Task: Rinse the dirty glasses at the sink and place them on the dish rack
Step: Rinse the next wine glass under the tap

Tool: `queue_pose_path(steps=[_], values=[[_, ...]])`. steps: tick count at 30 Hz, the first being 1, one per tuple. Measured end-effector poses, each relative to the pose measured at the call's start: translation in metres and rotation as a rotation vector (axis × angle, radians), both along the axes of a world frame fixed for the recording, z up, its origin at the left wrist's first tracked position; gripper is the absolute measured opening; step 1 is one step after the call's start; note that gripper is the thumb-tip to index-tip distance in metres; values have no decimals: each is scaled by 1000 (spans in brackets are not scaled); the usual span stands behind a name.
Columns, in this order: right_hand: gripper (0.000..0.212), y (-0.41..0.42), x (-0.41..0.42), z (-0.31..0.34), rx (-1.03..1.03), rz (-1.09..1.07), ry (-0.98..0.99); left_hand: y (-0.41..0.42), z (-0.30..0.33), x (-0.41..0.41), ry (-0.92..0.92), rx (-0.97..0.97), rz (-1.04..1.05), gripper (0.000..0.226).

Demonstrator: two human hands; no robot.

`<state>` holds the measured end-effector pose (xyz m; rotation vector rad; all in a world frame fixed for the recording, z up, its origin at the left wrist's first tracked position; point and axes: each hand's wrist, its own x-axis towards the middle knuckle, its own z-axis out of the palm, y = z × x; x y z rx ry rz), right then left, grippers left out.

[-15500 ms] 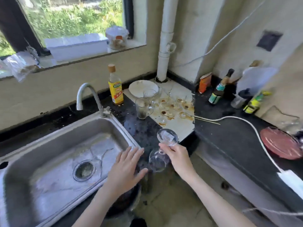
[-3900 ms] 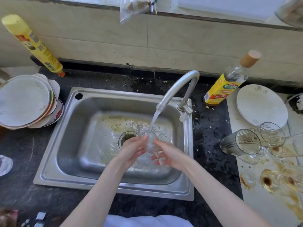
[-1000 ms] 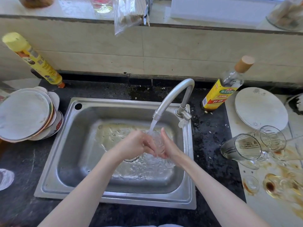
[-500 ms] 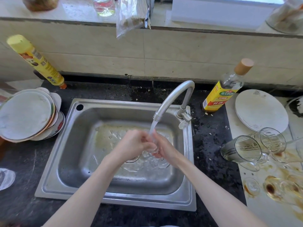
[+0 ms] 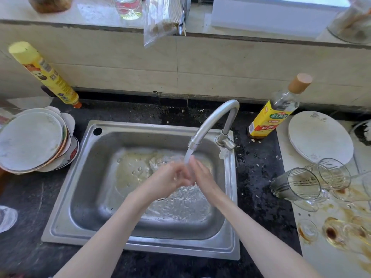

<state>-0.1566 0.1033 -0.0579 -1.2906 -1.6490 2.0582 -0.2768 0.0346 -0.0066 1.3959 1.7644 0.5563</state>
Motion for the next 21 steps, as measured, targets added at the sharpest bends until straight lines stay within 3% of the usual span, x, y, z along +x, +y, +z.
queue_pose_path(steps=[2, 4, 7, 10, 14, 16, 21], values=[[59, 2, 0, 5, -100, 34, -46, 1, 4, -4, 15, -92, -228, 25], [73, 3, 0, 10, -200, 78, -26, 4, 5, -9, 46, -159, -295, 37], [60, -2, 1, 5, -158, 56, 48, 7, 2, -9, 86, -79, -90, 13], [38, -8, 5, 1, -63, -2, 83, 3, -4, -7, 38, 14, 151, 29], [58, -4, 7, 3, -100, 27, 8, 1, 7, -9, -42, -82, -180, 10], [60, -3, 7, 11, -166, 65, -12, 3, 8, -13, -22, -171, -288, 19], [54, -12, 5, 0, -65, 31, 16, 6, 0, -11, 69, -76, -16, 26]])
